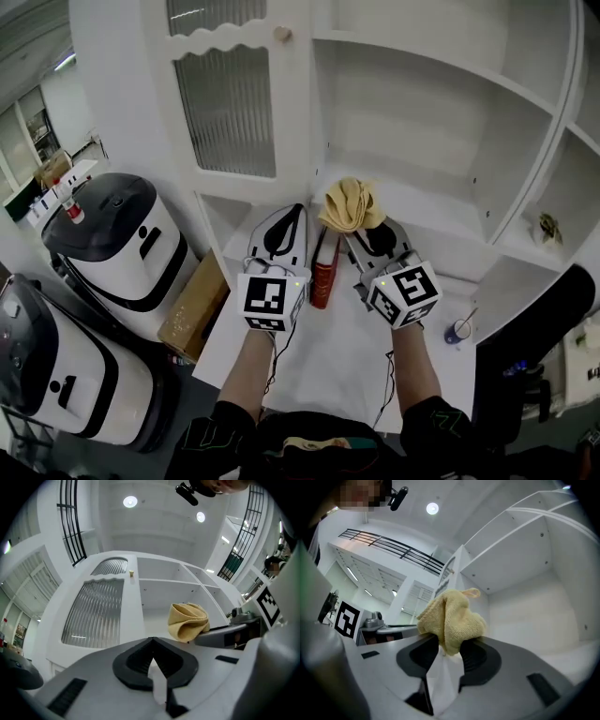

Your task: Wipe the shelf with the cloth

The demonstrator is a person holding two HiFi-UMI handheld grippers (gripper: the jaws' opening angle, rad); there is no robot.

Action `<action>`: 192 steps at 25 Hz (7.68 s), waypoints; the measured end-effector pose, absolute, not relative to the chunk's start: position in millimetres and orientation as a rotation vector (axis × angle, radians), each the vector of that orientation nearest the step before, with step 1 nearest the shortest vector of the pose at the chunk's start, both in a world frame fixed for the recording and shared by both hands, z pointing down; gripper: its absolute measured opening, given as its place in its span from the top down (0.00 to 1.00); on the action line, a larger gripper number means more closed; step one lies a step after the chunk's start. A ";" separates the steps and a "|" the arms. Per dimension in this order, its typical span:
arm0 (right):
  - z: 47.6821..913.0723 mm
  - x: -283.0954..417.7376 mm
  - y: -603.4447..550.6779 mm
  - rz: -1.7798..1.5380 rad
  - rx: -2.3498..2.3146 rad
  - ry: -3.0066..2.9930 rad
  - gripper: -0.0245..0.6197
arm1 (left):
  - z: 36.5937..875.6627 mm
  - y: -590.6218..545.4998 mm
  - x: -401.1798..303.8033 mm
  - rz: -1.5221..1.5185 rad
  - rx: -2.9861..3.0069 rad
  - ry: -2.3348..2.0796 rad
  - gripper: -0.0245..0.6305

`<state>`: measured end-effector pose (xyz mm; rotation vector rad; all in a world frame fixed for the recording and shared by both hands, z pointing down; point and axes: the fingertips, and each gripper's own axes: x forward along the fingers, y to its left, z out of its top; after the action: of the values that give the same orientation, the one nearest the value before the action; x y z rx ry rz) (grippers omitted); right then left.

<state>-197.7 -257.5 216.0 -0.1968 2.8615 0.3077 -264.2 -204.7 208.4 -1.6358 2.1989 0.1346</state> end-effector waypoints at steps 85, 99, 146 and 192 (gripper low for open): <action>87.7 -311.2 -332.7 1.327 -0.609 2.816 0.75 | 175.3 -220.9 -262.7 0.169 -1.802 2.040 0.96; 88.1 -282.8 -278.3 1.441 -0.480 2.684 0.75 | 183.9 -226.4 -249.3 0.155 -1.837 2.032 0.96; 173.8 -266.8 -283.0 1.707 -0.080 2.927 0.75 | 234.2 -242.7 -238.2 0.074 -1.977 1.989 0.96; 255.1 -264.4 -288.0 1.181 -0.411 3.502 0.75 | 304.4 -225.3 -233.6 0.170 -2.205 2.051 0.96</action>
<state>-264.4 -288.0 255.1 -0.4114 3.5017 1.1810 -233.6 -225.3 304.4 -2.2047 2.0514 0.1702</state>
